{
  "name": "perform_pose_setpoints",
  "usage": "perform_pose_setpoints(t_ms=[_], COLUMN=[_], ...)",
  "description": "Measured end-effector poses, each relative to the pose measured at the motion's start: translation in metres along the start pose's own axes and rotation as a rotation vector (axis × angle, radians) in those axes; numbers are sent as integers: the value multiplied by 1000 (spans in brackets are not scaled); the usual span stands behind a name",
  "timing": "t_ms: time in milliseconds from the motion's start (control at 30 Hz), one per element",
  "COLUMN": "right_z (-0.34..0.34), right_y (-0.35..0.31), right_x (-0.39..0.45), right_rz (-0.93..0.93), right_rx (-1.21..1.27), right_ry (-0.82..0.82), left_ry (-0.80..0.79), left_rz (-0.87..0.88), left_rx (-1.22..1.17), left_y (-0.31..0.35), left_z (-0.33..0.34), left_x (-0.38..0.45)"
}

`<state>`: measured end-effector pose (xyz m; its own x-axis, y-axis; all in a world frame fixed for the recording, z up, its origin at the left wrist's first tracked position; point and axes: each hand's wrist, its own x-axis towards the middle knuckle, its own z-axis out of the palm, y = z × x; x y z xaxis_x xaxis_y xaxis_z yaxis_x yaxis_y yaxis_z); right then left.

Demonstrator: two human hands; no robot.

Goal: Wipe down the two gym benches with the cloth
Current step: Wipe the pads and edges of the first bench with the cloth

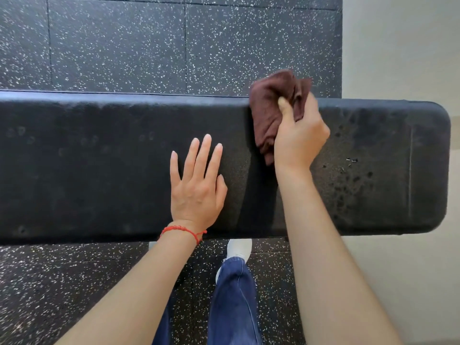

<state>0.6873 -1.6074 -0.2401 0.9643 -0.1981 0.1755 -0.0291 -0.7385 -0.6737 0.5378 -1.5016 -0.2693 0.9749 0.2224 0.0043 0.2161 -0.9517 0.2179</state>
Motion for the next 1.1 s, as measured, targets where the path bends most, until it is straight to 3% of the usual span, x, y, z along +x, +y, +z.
perform_pose_setpoints(t_ms=[167, 433, 733, 867, 1000, 1100], right_z=[4, -54, -102, -112, -135, -146], right_y=[5, 33, 59, 60, 67, 79], right_x=[18, -67, -147, -140, -122, -100], right_rz=[-36, -69, 14, 149, 224, 244], right_rx=[-24, -3, -46, 100, 92, 58], right_ry=[-28, -152, -235, -204, -95, -66], left_ry=[-3, 16, 23, 3, 25, 14], left_rz=[0, -7, -9, -6, -48, 64], left_rx=[2, 19, 19, 32, 8, 7], left_y=[-1, 0, 1, 4, 17, 50], left_z=[0, -1, 0, 1, -4, -9], left_x=[1, 1, 0, 0, 0, 1])
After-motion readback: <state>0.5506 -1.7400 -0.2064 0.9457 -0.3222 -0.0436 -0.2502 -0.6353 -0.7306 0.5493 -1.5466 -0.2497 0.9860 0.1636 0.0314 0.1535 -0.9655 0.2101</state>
